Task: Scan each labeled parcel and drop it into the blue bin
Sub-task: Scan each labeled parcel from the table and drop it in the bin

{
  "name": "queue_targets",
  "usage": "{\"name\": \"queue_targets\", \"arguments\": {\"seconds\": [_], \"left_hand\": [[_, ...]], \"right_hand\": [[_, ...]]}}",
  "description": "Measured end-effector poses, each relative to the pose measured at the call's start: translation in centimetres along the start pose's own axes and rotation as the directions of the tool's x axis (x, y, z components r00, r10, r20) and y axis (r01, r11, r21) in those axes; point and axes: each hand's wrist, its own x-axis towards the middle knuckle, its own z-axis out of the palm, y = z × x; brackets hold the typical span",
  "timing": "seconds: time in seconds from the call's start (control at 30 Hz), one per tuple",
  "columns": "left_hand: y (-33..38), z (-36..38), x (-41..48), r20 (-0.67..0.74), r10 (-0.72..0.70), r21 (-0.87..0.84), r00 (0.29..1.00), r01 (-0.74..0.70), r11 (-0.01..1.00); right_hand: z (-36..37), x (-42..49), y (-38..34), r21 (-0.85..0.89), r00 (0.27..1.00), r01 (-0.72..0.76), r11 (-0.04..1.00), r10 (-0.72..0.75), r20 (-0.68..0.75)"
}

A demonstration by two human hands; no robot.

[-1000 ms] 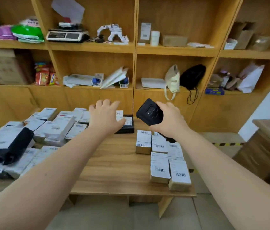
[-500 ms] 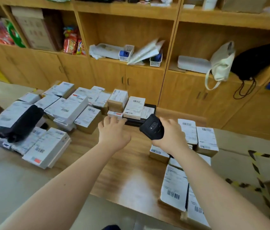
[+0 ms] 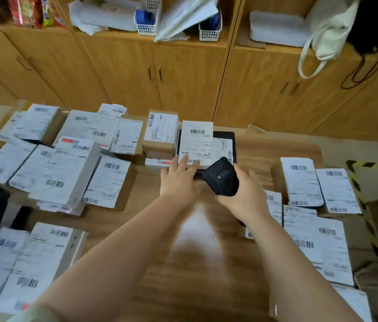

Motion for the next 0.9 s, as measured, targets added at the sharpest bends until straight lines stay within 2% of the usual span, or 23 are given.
{"name": "queue_targets", "arguments": {"seconds": [0.1,0.2,0.33,0.43,0.5,0.57,0.63,0.67,0.73,0.77,0.8,0.83,0.9], "left_hand": [[0.3,0.9,3.2,0.036,0.086,0.031,0.996,-0.087,0.996],[0.0,2.5,4.9,0.065,0.104,0.061,0.992,-0.108,0.992],[-1.4,4.4,2.8,0.038,0.178,0.049,0.983,-0.18,0.982],[-2.0,5.3,0.6,-0.025,0.182,-0.124,0.983,-0.184,0.975],[-1.7,4.8,0.6,-0.133,0.034,-0.38,0.99,-0.083,0.921],[-1.3,4.1,1.1,-0.173,-0.279,-0.626,0.945,0.113,0.771],[-1.0,3.1,1.5,0.003,-0.548,-0.806,0.837,0.327,0.494],[-1.0,2.8,1.7,0.145,-0.604,-0.859,0.784,0.403,0.316],[-1.0,2.0,1.9,0.401,-0.572,-0.894,0.715,0.442,-0.074],[-1.1,1.6,2.0,0.48,-0.524,-0.876,0.704,0.424,-0.232],[-1.3,1.2,2.0,0.525,-0.486,-0.851,0.698,0.415,-0.323],[-1.5,0.9,1.7,0.55,-0.453,-0.832,0.702,0.414,-0.368],[-2.0,0.6,0.8,0.582,-0.385,-0.806,0.717,0.441,-0.396]], "right_hand": [[0.7,1.2,-0.2,0.029,0.997,-0.069,0.997,0.07,-0.035],[0.9,1.6,-0.1,0.066,0.991,-0.112,0.991,0.117,-0.068],[0.7,1.3,0.3,0.091,0.989,-0.127,0.988,0.133,-0.062],[0.6,0.9,0.6,0.114,0.989,-0.129,0.985,0.136,-0.058],[0.6,0.9,0.7,0.123,0.988,-0.139,0.983,0.146,-0.047],[0.6,0.7,0.8,0.12,0.988,-0.142,0.983,0.149,-0.048],[0.6,0.4,0.8,0.107,0.987,-0.143,0.984,0.149,-0.051],[0.6,0.3,0.9,0.091,0.988,-0.144,0.985,0.149,-0.049],[0.4,0.1,0.9,0.036,0.988,-0.149,0.988,0.15,-0.032],[0.3,0.0,0.9,0.009,0.989,-0.145,0.989,0.145,-0.024],[0.1,-0.1,0.8,-0.011,0.991,-0.136,0.991,0.135,-0.016],[-0.1,-0.3,0.8,-0.025,0.992,-0.126,0.992,0.126,-0.009],[-0.8,-0.8,0.7,-0.028,0.994,-0.106,0.994,0.106,0.0]]}}
